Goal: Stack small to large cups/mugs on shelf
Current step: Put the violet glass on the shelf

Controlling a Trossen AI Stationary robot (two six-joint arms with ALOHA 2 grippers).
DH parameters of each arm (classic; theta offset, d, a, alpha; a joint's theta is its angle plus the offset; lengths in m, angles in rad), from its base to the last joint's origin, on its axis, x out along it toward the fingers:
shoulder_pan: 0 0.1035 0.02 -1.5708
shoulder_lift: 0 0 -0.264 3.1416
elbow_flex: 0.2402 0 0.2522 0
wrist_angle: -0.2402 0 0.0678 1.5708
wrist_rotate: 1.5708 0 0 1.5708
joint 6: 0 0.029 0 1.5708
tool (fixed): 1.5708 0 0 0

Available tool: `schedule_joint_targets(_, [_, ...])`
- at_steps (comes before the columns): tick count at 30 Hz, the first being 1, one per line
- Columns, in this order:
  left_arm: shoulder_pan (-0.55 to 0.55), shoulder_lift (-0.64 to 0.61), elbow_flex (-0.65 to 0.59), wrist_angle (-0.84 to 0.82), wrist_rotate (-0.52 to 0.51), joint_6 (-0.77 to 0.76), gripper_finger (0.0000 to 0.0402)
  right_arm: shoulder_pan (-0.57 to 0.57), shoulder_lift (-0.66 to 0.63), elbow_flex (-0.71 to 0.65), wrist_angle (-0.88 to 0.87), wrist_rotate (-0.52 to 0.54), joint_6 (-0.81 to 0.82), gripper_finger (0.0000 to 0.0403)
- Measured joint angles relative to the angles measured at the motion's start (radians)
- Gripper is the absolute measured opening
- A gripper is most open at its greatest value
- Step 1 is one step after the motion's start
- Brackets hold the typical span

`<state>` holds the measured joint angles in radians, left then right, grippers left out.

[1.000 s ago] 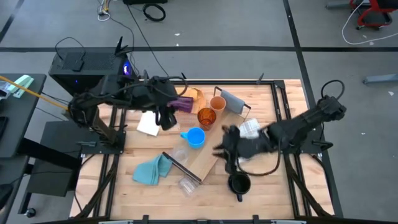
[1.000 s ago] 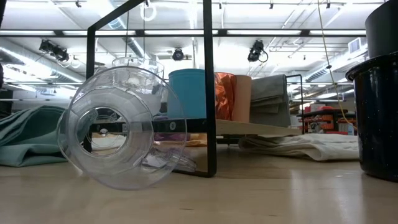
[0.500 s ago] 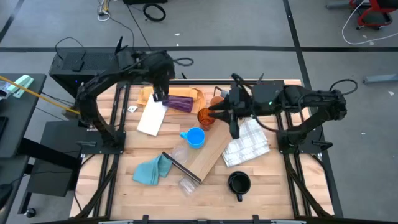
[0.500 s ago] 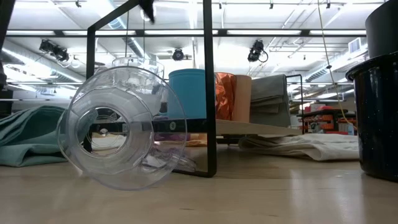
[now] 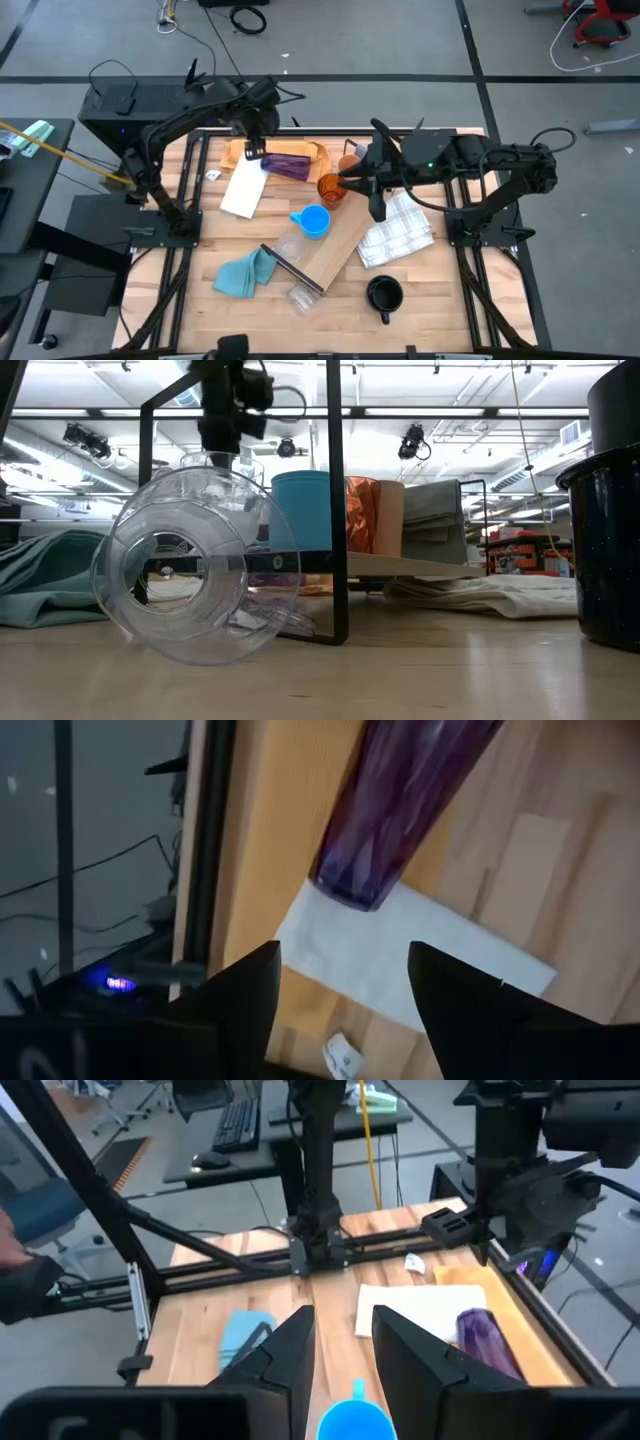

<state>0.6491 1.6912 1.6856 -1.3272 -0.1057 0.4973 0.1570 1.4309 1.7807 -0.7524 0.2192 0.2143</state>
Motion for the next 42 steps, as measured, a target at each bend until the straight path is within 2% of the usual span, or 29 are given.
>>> schedule_joint_targets(2, [-0.002,0.001,-0.018,0.035,0.007,0.022,0.0229,0.000,0.001,0.000,-0.011,0.000,0.016,0.0111])
schedule_joint_targets(5, [-0.013,-0.001,-0.039,0.083,0.070,0.101,0.0229,0.000,0.001,0.000,-0.023,0.000,0.018,0.0111])
schedule_joint_targets(11, [-0.052,-0.001,-0.042,0.120,0.155,0.377,0.0229,0.000,0.001,0.000,-0.055,-0.027,-0.006,0.0111])
schedule_joint_targets(16, [-0.064,0.000,-0.042,0.137,0.157,0.404,0.0229,0.000,0.001,-0.001,-0.112,-0.084,-0.043,0.0111])
schedule_joint_targets(23, [-0.051,0.060,-0.042,0.138,0.154,0.303,0.0240,0.003,0.001,-0.001,-0.146,-0.137,-0.074,0.0111])
schedule_joint_targets(35, [-0.051,0.158,-0.042,0.123,0.143,0.140,0.0366,0.003,0.001,-0.001,-0.147,-0.146,-0.052,0.0111])
schedule_joint_targets(42, [-0.055,0.152,-0.041,0.167,0.136,0.155,0.0382,0.003,0.001,-0.001,-0.149,-0.146,-0.026,0.0111])
